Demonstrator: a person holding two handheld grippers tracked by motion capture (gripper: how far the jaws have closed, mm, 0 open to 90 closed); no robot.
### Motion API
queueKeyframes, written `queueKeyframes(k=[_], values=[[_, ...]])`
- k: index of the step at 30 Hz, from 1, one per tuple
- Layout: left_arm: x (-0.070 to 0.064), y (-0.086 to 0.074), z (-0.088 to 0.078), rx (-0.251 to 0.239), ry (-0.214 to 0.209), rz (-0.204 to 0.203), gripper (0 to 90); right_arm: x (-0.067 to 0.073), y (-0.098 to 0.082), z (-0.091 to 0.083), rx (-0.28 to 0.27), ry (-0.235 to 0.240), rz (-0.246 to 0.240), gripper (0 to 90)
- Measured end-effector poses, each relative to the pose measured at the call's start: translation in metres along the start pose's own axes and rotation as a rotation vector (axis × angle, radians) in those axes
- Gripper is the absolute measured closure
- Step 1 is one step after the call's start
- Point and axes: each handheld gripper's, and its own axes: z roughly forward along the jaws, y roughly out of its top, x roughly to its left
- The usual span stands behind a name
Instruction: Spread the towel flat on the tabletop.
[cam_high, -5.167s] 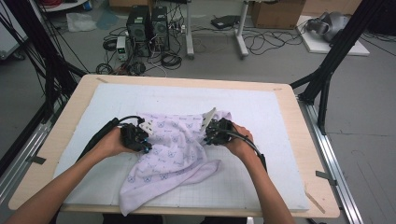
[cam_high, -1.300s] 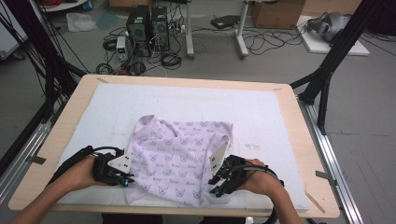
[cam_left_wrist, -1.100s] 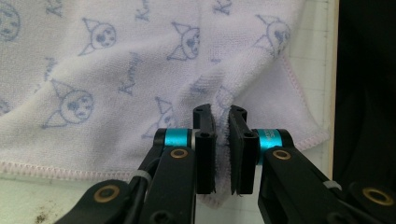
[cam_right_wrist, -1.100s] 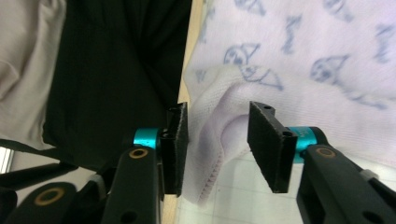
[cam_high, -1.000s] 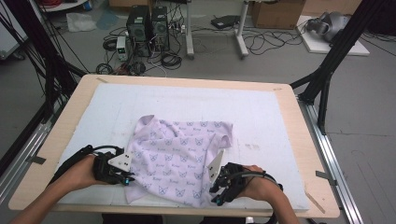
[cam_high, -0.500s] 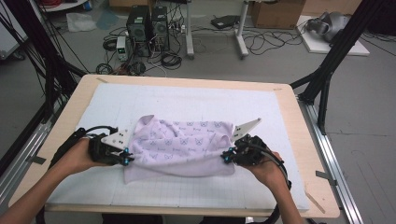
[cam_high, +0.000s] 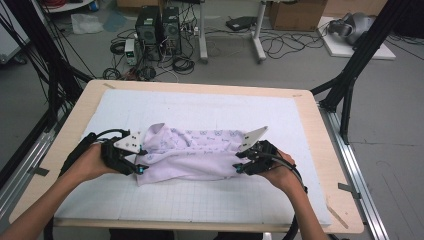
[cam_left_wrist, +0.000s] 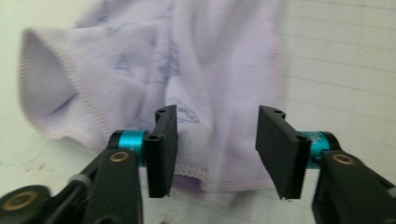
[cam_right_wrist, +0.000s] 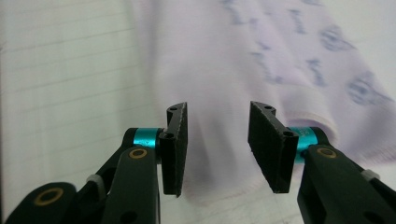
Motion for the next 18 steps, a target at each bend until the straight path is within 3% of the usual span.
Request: queueKeyframes(k=[3,5,6,8,12,15,18], values=[[-0.010,0.000,0.005,0.033,-0.007,0.032,53.7,0.004,0.002,0.006,0.062,0.015,-0.087,54.4],[-0.015,0.002,0.007,0.057,0.032,0.048,52.3,0.004,0.003,0.015,0.120,0.007,-0.130,51.2],[-0.017,0.003,0.006,0.044,0.040,0.045,49.5,0.005,0.004,0.019,0.148,0.004,-0.144,50.6],[-0.021,0.005,0.000,-0.003,0.065,0.060,44.5,0.005,0.005,0.025,0.178,-0.006,-0.153,49.8],[-0.023,0.008,-0.008,-0.035,0.064,0.054,40.8,0.002,0.006,0.028,0.169,-0.004,-0.157,50.1],[-0.023,0.009,-0.007,-0.030,0.051,0.052,41.9,-0.001,0.005,0.029,0.170,0.005,-0.144,50.5],[-0.018,0.007,0.005,0.022,0.016,0.042,44.7,-0.003,0.005,0.032,0.170,0.016,-0.142,52.3]])
